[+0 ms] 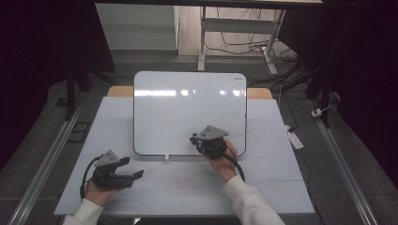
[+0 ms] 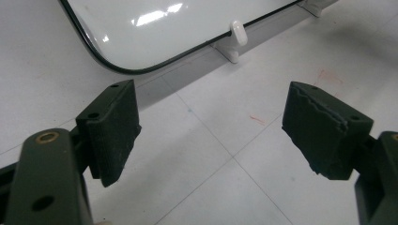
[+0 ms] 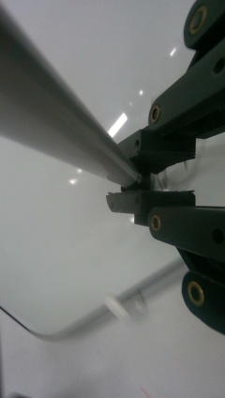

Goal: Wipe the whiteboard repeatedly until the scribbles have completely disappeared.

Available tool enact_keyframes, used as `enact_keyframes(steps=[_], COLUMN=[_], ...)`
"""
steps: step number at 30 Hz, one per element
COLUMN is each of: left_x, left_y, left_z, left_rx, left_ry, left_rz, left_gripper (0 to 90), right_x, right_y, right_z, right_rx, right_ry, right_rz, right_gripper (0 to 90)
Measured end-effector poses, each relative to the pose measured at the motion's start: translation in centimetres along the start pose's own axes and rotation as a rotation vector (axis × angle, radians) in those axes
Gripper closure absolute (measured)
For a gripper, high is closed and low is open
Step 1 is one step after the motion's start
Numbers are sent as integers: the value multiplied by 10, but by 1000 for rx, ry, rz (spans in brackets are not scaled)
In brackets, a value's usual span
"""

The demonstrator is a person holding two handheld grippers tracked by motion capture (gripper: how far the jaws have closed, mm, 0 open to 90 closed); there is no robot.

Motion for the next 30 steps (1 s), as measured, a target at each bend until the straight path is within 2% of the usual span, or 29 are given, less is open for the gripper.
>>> enact_keyframes(steps=[2,4,5,7,9,10,13,14,16,19,21,24,25,26,28,30], left_x=[0,0,0,1,1,0,-1,-1,0,0,0,-1,-1,0,1,1], left_y=[-1,0,1,2,1,0,-1,0,0,0,-1,0,0,0,1,1], left_z=[0,1,0,0,0,0,1,1,0,0,0,0,0,0,0,0], left_rx=[2,2,0,-4,-1,1,3,2,2,3,4,4,3,2,0,2], left_ry=[-2,-3,-1,2,2,1,-5,-6,-1,1,-2,-4,-3,-2,3,4], left_rz=[1,-1,-1,-2,1,1,6,7,4,3,3,6,5,4,3,3], left_gripper=[201,201,201,200,200,200,201,201,200,200,200,201,201,201,201,200], right_x=[-2,-3,-3,-3,-3,-3,-4,-5,-6,-5,-5,-6,-6,-6,-5,-3], right_y=[-18,-21,-16,2,10,7,-17,-22,-20,-4,-5,-21,-21,-18,1,19], right_z=[6,5,3,-5,-9,-7,0,1,1,-5,-6,-2,-2,-3,-9,-15], right_rx=[39,57,41,6,-42,-36,61,78,63,17,15,91,106,93,44,-29], right_ry=[-15,-15,-6,13,14,14,-11,-16,-9,12,5,-25,-26,-20,16,37], right_rz=[-54,-52,-43,16,27,29,-24,-32,-40,5,7,-31,-28,-24,29,70], right_gripper=[773,773,773,773,773,773,773,773,773,773,773,773,773,773,773,773])
Point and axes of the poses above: each handheld gripper's, and its own axes: x roughly forward along the jaws, z roughly out of its top, y roughly to its left, the point moved 8 cm from there along x, roughly forward along the jaws, and after that the axes turned 10 degrees about -z, right-handed, at the moved point
